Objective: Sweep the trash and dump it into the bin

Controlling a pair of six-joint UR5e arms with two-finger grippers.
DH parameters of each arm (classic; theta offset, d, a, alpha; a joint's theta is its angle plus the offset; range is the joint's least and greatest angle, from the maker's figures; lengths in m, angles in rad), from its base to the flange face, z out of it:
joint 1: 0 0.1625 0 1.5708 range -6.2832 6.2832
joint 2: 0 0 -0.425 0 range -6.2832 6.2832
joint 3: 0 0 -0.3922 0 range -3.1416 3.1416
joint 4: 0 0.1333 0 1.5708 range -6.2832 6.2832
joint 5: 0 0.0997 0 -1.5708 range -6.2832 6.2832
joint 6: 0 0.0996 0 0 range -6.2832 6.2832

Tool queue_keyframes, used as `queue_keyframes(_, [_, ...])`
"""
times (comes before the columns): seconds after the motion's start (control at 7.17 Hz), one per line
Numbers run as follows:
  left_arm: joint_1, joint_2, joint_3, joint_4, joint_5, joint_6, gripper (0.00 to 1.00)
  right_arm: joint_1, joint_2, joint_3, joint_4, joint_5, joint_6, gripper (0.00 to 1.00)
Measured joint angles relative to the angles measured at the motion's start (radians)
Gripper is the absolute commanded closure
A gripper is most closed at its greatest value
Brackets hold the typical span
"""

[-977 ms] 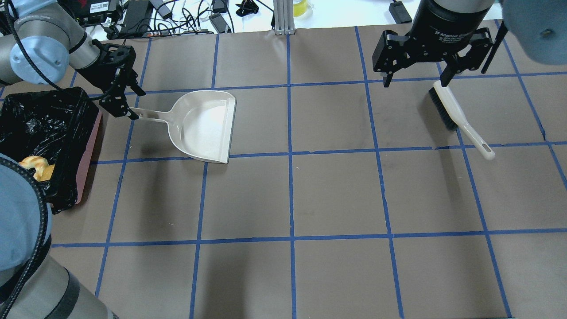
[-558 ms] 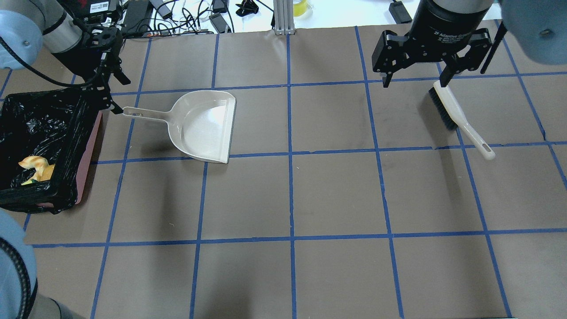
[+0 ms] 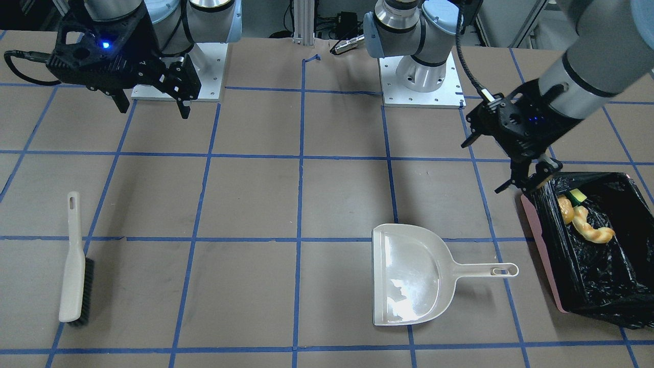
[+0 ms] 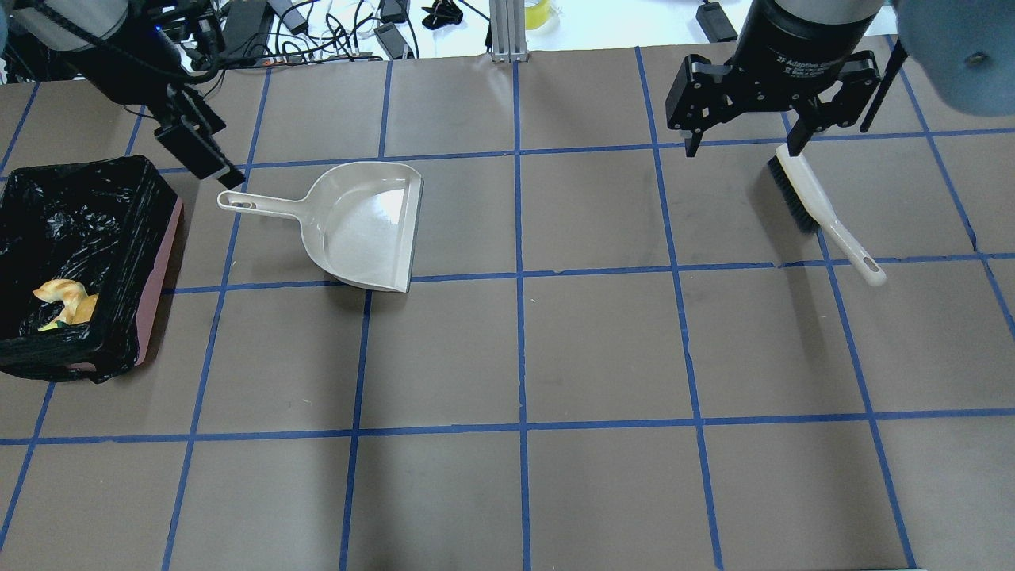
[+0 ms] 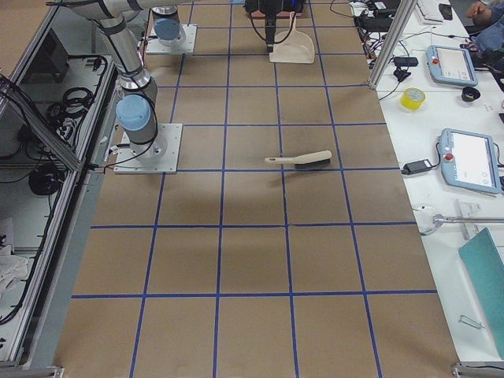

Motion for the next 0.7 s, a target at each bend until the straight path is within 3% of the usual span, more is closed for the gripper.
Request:
queue_keyframes(0.28, [-0.106, 0.037, -0.009, 0.000, 0.037, -0.438, 0.00, 0.000, 0.000, 0.000, 0.000, 0.001, 0.000, 0.00])
queue_keyframes(0.7, [-0.144, 0.087, -0.050, 0.017, 0.067, -0.941, 0.00, 0.000, 0.000, 0.000, 0.000, 0.000, 0.000, 0.00])
